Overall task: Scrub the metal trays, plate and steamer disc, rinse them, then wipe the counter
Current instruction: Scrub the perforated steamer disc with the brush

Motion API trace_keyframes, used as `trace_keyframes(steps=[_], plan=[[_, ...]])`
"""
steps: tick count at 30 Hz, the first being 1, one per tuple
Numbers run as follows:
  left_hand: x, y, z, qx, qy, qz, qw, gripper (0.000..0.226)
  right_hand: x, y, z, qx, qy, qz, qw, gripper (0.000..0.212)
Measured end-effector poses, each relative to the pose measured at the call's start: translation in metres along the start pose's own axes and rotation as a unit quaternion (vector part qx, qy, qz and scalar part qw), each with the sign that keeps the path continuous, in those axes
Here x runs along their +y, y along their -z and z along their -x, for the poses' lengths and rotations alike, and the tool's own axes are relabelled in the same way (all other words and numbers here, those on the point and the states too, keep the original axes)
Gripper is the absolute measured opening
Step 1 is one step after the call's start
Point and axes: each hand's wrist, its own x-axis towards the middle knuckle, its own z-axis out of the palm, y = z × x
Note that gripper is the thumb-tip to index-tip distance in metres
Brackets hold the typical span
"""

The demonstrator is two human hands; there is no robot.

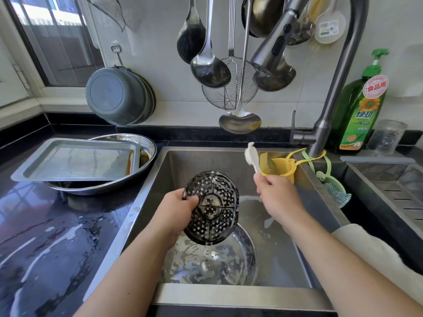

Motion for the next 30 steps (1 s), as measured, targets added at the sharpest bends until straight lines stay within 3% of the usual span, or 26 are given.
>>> trace_keyframes(steps=[6,10,14,19,24,28,30], plan=[[-0.012,0.0,-0.007,0.015,-0.116,-0.257,0.959,0.029,0.003,0.0,-0.004,-0.002,-0.018,-0.03,0.999,0.052],[-0.018,0.001,-0.01,0.047,-0.148,-0.355,0.922,0.056,0.003,-0.002,-0.003,-0.012,-0.021,-0.049,0.998,0.05],[-0.014,0.005,-0.008,0.088,-0.126,-0.344,0.926,0.056,0.003,-0.004,-0.002,-0.027,-0.018,-0.057,0.998,0.05],[-0.014,0.005,-0.003,0.028,-0.055,-0.394,0.917,0.05,0.002,-0.007,0.002,-0.051,-0.005,-0.055,0.997,0.05],[-0.016,0.001,-0.003,0.008,-0.012,-0.405,0.914,0.026,-0.001,-0.007,0.005,-0.073,0.002,-0.056,0.996,0.05],[-0.016,0.003,-0.003,0.038,0.001,-0.318,0.947,0.027,-0.002,-0.006,0.009,-0.093,0.013,-0.039,0.995,0.05],[-0.013,0.004,-0.001,0.078,-0.033,-0.317,0.945,0.014,-0.001,-0.005,0.01,-0.099,0.014,-0.029,0.995,0.049]])
